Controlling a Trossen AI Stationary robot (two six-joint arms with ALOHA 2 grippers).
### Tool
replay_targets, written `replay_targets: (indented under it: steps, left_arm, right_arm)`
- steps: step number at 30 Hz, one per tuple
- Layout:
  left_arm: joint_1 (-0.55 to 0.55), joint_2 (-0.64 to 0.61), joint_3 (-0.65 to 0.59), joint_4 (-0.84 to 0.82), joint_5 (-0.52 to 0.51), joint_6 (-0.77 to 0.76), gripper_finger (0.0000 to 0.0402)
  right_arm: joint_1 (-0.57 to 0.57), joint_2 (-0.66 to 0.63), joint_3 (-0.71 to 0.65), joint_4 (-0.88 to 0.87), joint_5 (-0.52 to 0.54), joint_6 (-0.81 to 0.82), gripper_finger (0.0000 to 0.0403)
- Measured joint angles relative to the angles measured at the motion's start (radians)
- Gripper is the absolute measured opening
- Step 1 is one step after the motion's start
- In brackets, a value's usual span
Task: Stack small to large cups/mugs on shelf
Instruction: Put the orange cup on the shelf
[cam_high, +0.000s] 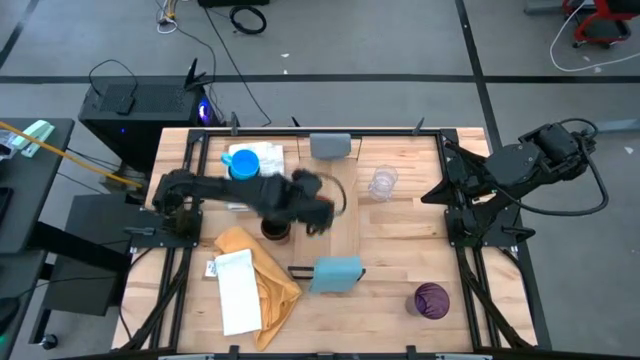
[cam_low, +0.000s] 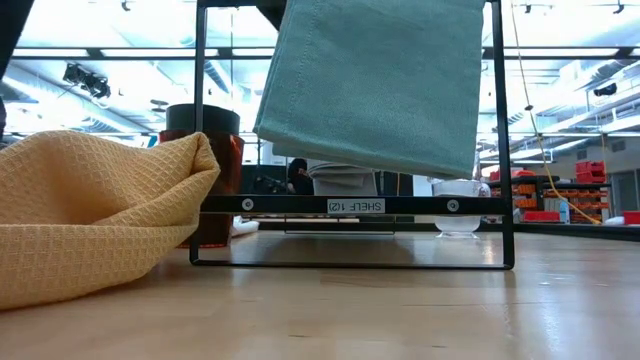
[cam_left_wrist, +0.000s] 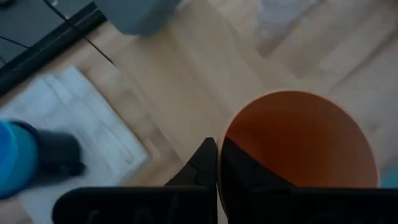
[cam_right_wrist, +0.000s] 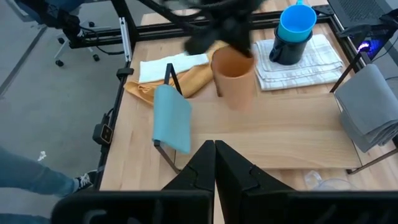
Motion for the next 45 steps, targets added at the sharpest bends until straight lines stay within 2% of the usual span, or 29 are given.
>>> replay_targets:
  steps: [6,13,17,21,24,31,40,45]
  left_arm:
    - [0.179,-0.043,0.001,0.092,0.084,0.171,0.0009]
    - [0.309,-0.055,-0.005,0.131,0.178,0.269,0.0009]
    - [0.345,-0.056,-0.079,0.192,0.192,0.282,0.0009]
    - [0.379,-0.072,-0.166,0.295,0.267,0.286,0.0009]
    - [0.389,-0.085,-0.224,0.372,0.282,0.285,0.0009]
    - [0.46,-0.13,-0.306,0.385,0.351,0.285,0.0009]
    - [0.52,-0.135,-0.313,0.392,0.377,0.312,0.0009]
    - [0.525,-0.135,-0.313,0.386,0.314,0.338,0.0009]
  right_arm:
    - [0.0,0.0,0.0,0.001,0.0,0.028,0.0012]
    - [0.0,0.001,0.0,0.01,0.0,0.033,0.0012]
    - [0.0,0.008,0.0,0.011,0.0,0.033,0.0011]
    - [0.0,0.014,0.0,0.011,0.0,0.033,0.0012]
    - [0.0,0.017,0.0,0.011,0.0,0.034,0.0012]
    - [0.0,0.019,0.0,0.014,0.002,0.036,0.0012]
    - [0.0,0.019,0.0,0.019,0.019,0.036,0.0012]
    - [0.0,0.019,0.0,0.022,0.027,0.036,0.0012]
